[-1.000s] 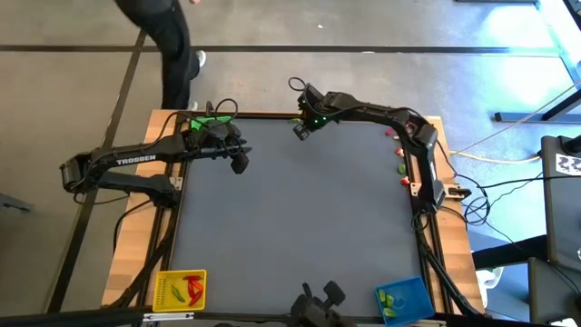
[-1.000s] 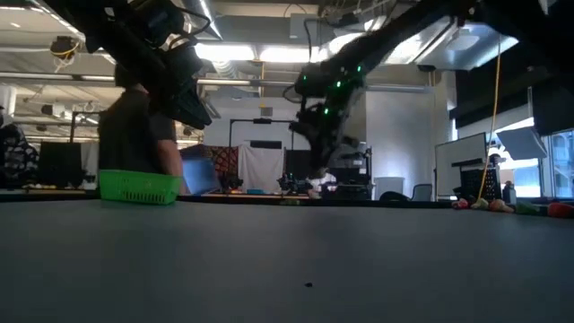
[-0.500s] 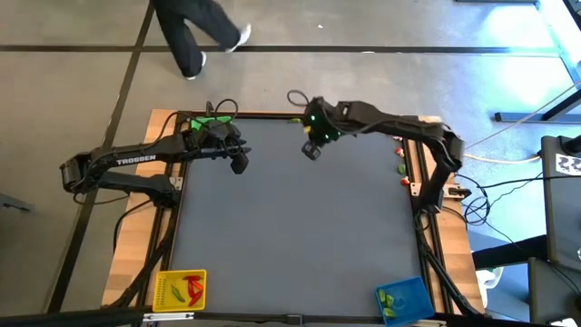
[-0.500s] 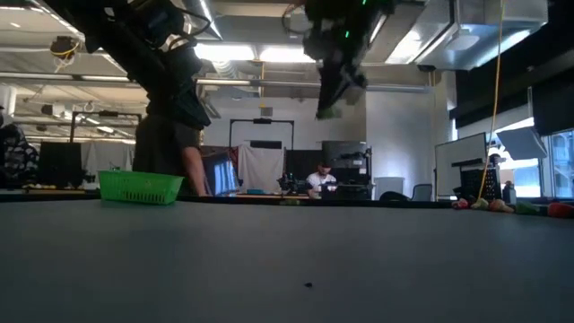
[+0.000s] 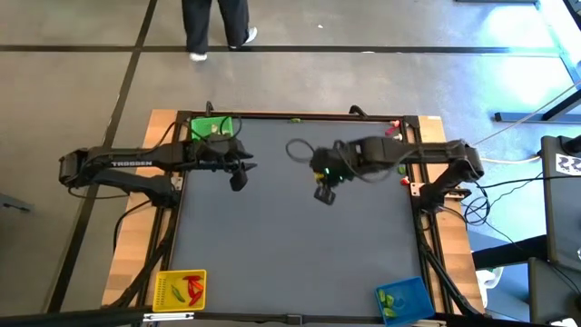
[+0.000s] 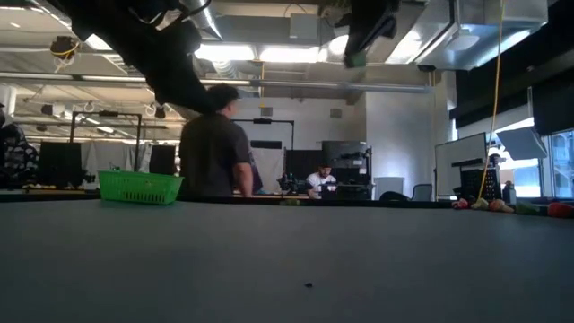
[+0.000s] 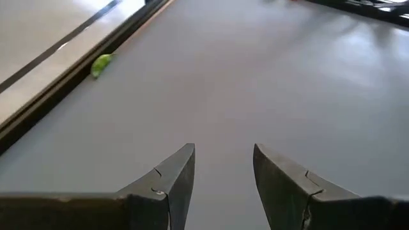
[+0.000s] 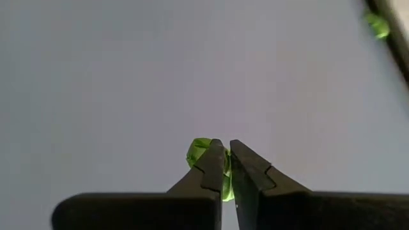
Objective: Sort produce into baskets
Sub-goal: Put the green chili pepper into the blue bin
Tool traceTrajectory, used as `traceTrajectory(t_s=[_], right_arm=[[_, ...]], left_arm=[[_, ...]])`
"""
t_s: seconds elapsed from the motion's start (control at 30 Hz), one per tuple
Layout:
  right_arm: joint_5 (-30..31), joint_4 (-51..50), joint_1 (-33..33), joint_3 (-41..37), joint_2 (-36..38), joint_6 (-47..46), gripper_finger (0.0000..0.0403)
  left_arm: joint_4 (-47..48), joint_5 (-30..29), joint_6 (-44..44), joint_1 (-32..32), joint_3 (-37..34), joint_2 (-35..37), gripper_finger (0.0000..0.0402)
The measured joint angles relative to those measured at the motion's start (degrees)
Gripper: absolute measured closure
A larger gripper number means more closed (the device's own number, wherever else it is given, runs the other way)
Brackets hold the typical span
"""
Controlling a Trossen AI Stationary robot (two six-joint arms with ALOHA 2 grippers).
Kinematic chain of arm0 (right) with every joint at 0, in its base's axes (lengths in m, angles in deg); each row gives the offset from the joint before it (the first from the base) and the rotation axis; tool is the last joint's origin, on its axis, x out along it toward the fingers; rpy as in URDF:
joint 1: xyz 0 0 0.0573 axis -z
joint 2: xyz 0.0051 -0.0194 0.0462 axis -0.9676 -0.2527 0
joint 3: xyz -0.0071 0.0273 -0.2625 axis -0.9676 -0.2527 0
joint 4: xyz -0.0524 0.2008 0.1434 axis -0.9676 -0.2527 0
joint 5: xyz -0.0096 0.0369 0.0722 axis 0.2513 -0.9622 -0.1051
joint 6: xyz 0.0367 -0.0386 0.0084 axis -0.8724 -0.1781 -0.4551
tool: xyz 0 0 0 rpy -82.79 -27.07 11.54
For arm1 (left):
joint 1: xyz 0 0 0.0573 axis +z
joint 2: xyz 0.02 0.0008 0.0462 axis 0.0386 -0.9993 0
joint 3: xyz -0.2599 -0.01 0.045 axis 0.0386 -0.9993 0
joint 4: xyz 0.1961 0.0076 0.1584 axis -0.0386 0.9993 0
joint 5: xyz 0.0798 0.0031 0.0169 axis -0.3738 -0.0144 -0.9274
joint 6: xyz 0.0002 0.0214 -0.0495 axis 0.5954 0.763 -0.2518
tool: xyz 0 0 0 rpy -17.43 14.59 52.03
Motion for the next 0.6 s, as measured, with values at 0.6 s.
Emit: traceTrajectory(t_s=[0.6], right_arm=[[-1.5,-5.83,-34.91,-1.41,0.59,-45.86,0.0388]], left_arm=[[-0.1,-0.04,-0.76,-5.47,0.0,0.02,0.0246]])
